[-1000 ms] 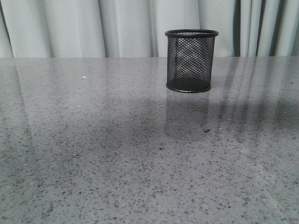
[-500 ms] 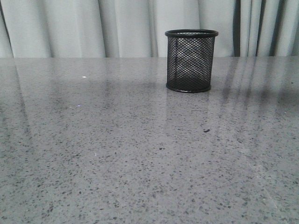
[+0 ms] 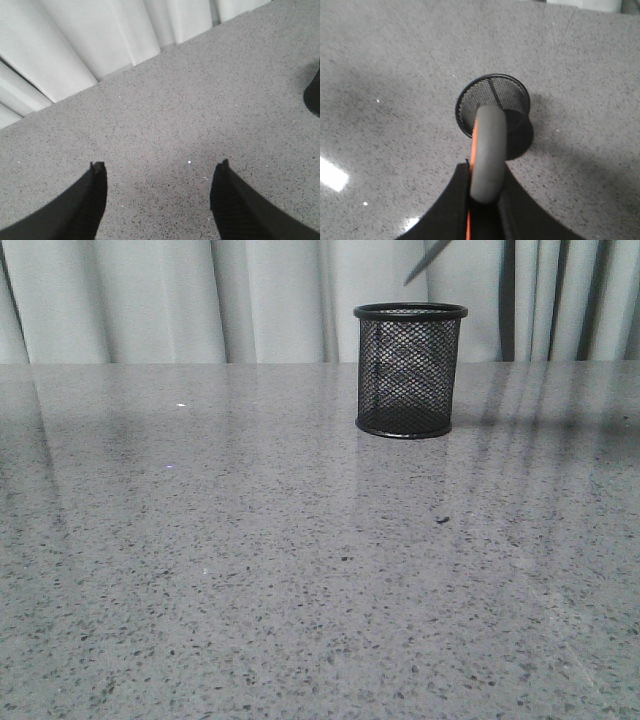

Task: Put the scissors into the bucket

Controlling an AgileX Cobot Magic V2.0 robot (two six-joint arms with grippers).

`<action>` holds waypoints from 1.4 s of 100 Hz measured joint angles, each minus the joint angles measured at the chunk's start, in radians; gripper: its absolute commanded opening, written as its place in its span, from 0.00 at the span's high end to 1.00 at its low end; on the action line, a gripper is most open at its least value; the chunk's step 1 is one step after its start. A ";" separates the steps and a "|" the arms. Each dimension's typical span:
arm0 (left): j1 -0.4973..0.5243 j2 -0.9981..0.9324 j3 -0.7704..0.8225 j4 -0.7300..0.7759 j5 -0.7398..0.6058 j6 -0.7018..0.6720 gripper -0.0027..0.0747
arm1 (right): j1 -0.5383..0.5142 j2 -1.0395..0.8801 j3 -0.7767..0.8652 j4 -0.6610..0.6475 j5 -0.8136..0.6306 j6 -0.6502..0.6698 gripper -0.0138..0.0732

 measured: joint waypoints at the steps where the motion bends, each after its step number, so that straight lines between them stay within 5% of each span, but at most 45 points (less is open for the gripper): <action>1: 0.000 -0.002 0.000 0.000 0.000 0.000 0.42 | 0.000 0.003 -0.007 -0.004 0.003 0.000 0.90; 95: 0.000 -0.050 -0.006 -0.012 0.007 0.004 0.42 | 0.044 0.298 -0.190 -0.042 0.080 0.025 0.89; 120: 0.000 -0.050 -0.006 -0.012 0.007 0.004 0.42 | 0.044 0.315 -0.191 -0.042 0.073 0.025 0.58; 140: 0.000 -0.050 -0.006 -0.012 0.007 0.004 0.42 | 0.044 0.317 -0.191 -0.042 0.034 0.025 0.55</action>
